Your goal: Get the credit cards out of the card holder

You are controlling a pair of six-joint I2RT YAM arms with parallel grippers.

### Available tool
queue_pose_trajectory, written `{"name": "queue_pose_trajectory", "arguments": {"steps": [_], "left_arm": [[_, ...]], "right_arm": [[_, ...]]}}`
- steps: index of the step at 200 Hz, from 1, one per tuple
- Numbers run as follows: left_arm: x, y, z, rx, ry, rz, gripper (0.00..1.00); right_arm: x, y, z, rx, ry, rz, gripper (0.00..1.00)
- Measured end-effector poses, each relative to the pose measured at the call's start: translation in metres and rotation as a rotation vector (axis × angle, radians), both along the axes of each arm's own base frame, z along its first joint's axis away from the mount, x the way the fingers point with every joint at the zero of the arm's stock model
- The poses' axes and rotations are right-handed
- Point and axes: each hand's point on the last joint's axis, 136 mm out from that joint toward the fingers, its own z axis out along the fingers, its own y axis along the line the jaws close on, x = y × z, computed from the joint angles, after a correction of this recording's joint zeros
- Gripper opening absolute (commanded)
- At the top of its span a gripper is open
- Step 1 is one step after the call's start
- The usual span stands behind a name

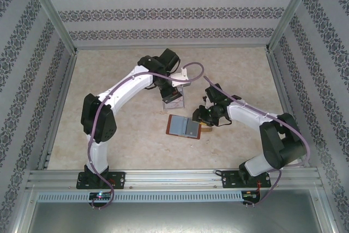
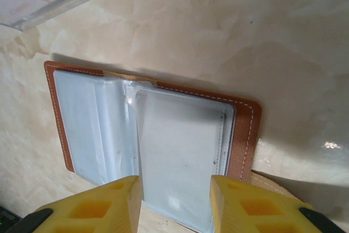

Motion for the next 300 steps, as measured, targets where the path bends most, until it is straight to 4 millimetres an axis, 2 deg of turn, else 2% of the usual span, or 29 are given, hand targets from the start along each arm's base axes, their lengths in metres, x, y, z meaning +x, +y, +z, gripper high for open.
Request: {"name": "queue_pose_trajectory", "arguments": {"steps": [35, 79, 117, 195, 270, 300], "left_arm": [[0.030, 0.000, -0.002, 0.063, -0.072, -0.079, 0.00], [0.070, 0.004, 0.003, 0.100, -0.142, -0.093, 0.00], [0.088, 0.005, 0.002, 0.115, -0.163, -0.104, 0.00], [0.089, 0.014, -0.032, 0.161, -0.090, -0.137, 0.00], [0.081, 0.010, -0.055, 0.156, -0.023, -0.208, 0.00], [0.075, 0.008, -0.058, 0.150, -0.003, -0.248, 0.00]], "right_arm": [[0.001, -0.002, 0.004, 0.003, -0.009, -0.005, 0.40], [0.001, -0.004, 0.003, 0.000, -0.006, -0.011, 0.40], [0.002, -0.006, 0.003, 0.000, -0.006, -0.017, 0.40], [0.006, -0.011, 0.001, -0.002, -0.001, -0.034, 0.39], [0.005, -0.011, 0.000, -0.003, 0.004, -0.033, 0.39], [0.004, -0.011, -0.001, -0.004, 0.007, -0.033, 0.39]]}}
